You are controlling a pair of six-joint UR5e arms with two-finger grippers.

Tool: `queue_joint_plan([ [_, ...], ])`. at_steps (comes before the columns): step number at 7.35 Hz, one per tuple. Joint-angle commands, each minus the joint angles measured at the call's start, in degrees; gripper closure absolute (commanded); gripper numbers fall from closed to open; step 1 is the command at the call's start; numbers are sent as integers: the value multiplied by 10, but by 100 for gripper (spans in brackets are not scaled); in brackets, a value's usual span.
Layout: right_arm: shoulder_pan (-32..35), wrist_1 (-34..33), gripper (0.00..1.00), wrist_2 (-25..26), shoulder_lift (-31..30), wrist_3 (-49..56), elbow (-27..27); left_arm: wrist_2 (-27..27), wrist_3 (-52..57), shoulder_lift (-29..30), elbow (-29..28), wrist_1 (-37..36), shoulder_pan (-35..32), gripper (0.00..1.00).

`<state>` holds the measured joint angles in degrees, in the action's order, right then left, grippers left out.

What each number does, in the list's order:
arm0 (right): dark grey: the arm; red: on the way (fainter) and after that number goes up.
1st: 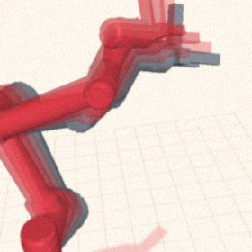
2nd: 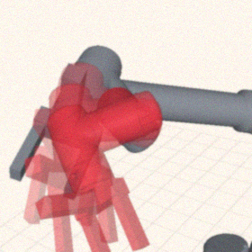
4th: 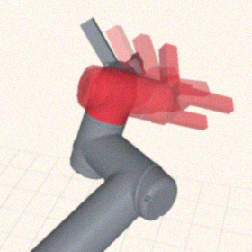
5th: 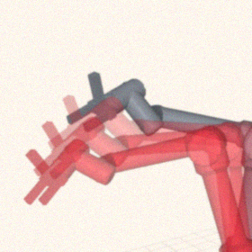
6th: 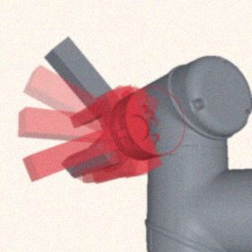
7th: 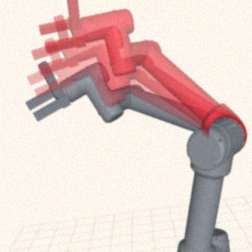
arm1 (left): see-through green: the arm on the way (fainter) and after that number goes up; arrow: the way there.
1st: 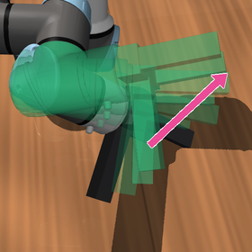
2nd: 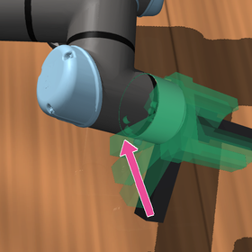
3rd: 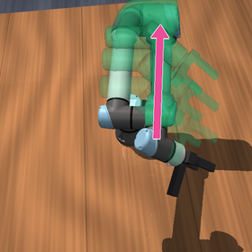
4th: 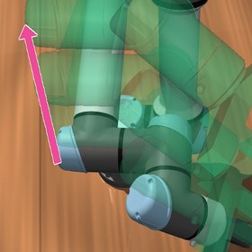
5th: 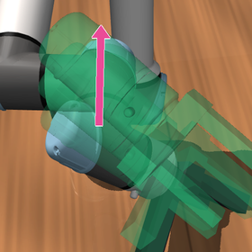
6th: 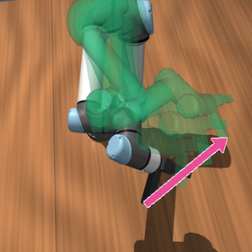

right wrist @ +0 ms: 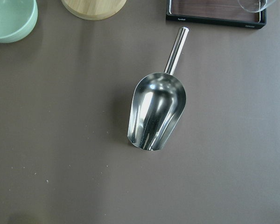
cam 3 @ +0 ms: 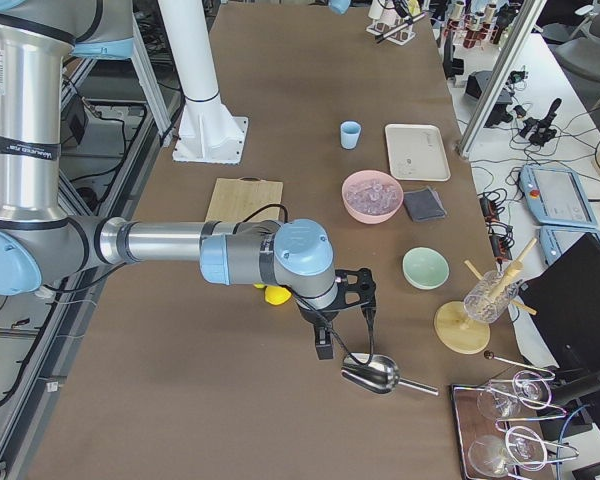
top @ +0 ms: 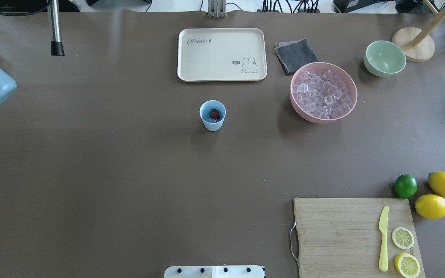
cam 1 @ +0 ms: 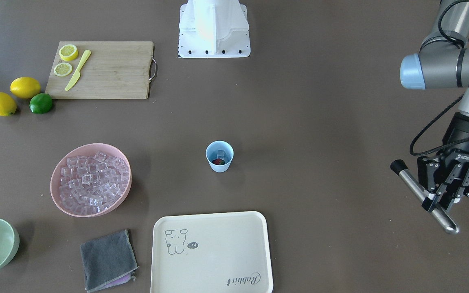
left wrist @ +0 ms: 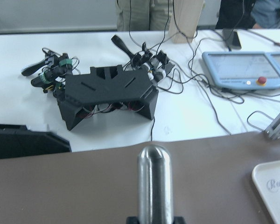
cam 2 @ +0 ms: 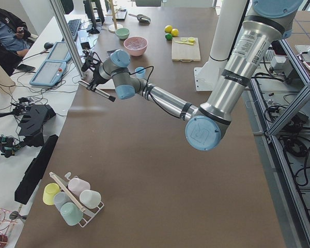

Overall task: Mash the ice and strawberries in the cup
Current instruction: 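Grasp the steel muddler rod with the left gripper and lift it, then carry the muddler over the cup and lower it inside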

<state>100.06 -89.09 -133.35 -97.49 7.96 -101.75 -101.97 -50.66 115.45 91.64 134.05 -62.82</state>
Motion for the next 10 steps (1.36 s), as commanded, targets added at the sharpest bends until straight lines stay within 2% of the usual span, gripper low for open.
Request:
queue_joint_plan([
  [1, -1, -2, 0, 3, -1, -1, 0, 205, -47, 36, 51, 12, 147, 70],
  [2, -11, -38, 0, 10, 6, -5, 1, 292, -50, 60, 63, 43, 215, 70],
  [3, -10, -68, 0, 9, 7, -3, 1, 303, -50, 81, 77, 46, 254, 70],
  [5, 6, -125, 0, 14, 16, 1, 0, 316, -35, 124, 79, 46, 289, 70],
  [8, 23, -130, 0, 11, -24, 49, -28, 331, -1, 152, 60, 48, 309, 70],
  [10, 20, -134, 0, 13, -24, 50, -27, 414, -1, 161, 36, 65, 331, 70],
])
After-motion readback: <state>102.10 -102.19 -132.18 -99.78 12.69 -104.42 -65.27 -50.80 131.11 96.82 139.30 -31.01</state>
